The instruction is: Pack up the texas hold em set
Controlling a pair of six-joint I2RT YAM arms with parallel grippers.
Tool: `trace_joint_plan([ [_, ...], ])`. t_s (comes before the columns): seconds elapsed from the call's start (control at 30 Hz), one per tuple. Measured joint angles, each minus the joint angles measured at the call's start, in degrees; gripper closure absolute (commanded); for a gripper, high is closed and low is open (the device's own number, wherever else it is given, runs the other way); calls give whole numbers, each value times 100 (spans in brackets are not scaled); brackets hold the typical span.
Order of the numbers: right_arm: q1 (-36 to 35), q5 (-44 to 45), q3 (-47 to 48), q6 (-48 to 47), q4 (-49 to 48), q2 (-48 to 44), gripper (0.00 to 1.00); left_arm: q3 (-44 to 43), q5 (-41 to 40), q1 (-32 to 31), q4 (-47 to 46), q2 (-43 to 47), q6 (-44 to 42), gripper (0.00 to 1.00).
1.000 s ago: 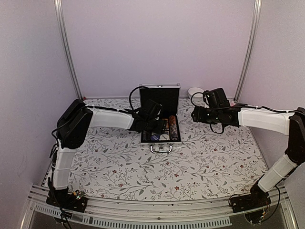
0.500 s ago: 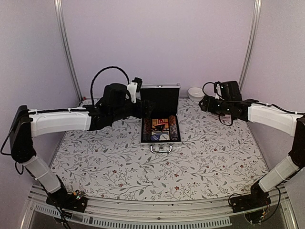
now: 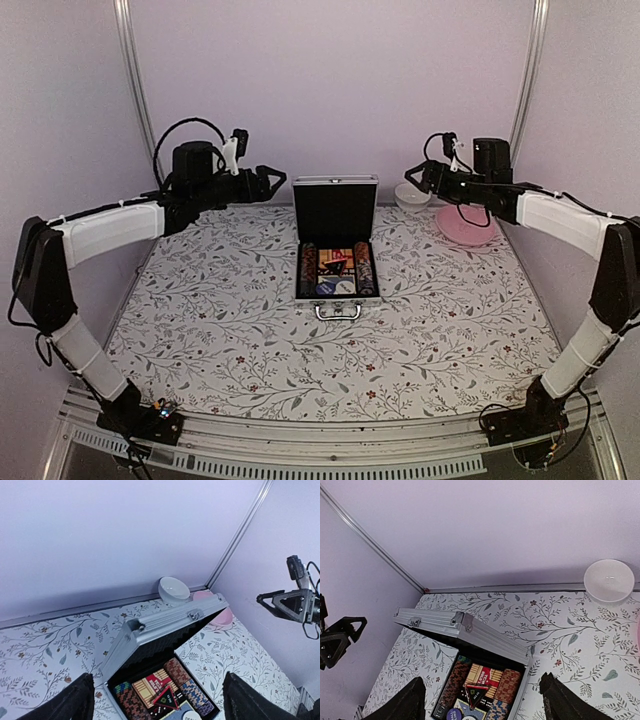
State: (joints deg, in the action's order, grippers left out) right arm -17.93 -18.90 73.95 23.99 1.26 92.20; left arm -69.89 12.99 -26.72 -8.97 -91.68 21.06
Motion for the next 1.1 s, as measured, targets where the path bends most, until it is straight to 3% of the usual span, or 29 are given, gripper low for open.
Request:
trace_joint_plan([
  [0.37, 0, -1327, 815, 107, -400, 1283, 18, -1443, 1786, 476, -457, -1473, 376, 12],
  [0.63, -2, -1812, 1412, 131, -424, 1641, 17, -1897, 2883, 933, -1147, -2479, 905, 12],
  [0.87, -55, -1856, 514, 282, -741, 1451, 16, -2667, 3397, 901, -1233, -3241, 1062, 12],
  [1.1, -55, -1600, -157, 299, -621, 1088, 16, -2750, 3742, 796, -1593, -3436, 1305, 12],
])
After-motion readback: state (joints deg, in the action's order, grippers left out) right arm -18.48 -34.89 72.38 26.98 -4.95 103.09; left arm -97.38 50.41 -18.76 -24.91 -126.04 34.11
